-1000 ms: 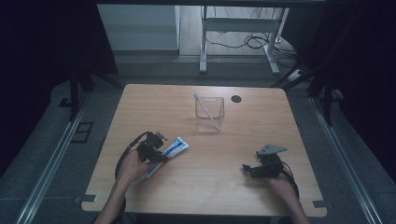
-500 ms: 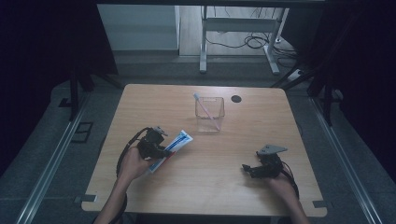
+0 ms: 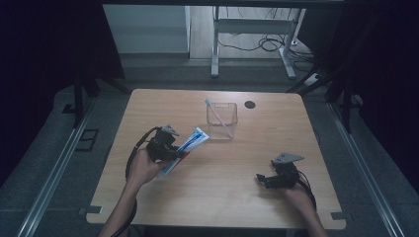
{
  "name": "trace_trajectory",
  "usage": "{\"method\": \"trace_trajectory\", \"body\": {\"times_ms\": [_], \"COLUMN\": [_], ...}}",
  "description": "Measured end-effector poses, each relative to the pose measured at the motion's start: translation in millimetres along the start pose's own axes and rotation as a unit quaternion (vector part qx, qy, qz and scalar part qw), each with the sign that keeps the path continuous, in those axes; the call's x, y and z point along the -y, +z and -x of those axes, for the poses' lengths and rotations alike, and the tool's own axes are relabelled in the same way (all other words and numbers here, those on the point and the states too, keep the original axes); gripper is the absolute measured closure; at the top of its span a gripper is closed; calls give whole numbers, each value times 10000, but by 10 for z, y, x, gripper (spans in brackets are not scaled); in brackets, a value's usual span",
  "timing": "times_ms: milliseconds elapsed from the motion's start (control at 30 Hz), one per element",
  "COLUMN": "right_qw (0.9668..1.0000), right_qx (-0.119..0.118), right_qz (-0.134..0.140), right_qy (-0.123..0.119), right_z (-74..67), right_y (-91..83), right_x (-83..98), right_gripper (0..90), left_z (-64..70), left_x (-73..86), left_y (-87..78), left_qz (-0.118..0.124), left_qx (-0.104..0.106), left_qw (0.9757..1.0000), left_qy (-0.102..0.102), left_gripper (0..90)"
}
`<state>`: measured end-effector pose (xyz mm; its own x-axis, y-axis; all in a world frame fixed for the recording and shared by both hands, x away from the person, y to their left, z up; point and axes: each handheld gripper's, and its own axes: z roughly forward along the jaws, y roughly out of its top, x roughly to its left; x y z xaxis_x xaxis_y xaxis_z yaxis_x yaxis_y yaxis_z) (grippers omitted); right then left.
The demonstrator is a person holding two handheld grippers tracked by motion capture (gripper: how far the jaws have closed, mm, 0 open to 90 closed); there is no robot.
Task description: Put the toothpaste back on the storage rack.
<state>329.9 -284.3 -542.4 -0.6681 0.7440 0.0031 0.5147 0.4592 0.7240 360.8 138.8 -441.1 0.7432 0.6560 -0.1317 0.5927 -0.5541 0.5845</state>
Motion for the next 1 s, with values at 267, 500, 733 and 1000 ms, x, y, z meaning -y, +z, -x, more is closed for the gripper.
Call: {"method": "trace_trajectory", "body": {"times_ms": [267,500,733,1000], "right_qw": [10000,10000,10000,10000], "right_qx": [1,4,2,7], "right_qz": [2,4,1,1], "right_qy": [3,-1,-2,-8], "right_z": [0,0,0,0], "right_y": [0,1,0,1], "right_x": [0,0,0,0], "right_gripper": [133,133,133,133], "left_z": [31,46,85,57], "left_x": [-126,-287,-474,-642], "left_y": [-110,-191,-236,-250], "left_qz": [323,563,798,1152], "left_qx": [-30,-53,-136,-148], "left_qw": [9995,9983,9964,9930], "left_qy": [51,174,260,190], "left_gripper": [751,752,752,751]}}
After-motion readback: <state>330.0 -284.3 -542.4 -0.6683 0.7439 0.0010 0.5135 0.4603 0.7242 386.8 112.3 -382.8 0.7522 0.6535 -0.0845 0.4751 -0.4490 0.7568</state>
